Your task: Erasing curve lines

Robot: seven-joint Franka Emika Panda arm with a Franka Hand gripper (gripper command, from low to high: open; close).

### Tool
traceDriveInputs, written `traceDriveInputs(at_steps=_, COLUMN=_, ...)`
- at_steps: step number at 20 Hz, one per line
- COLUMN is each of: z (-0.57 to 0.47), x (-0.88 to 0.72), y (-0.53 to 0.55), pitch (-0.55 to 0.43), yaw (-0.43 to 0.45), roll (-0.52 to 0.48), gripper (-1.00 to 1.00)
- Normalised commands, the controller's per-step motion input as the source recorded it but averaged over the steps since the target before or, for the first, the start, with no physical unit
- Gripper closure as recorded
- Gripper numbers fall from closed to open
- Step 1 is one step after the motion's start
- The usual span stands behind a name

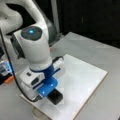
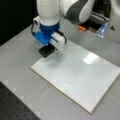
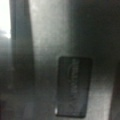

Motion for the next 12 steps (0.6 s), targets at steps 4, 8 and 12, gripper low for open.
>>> traceDriveInputs(at_steps=4, z=0.01, x=0.06, y=-0.46, pitch=0.156, yaw=0.333, roll=-0.059, gripper=1.0)
traceDriveInputs(at_steps=8, z=0.08, x=0.07, y=-0.42, pitch=0.13, yaw=0.267, roll=-0.069, gripper=1.0)
traceDriveInputs(at_steps=12, z=0.07, x=0.13, y=-0.28, pitch=0.121, yaw=0.235, roll=-0.064, gripper=1.0)
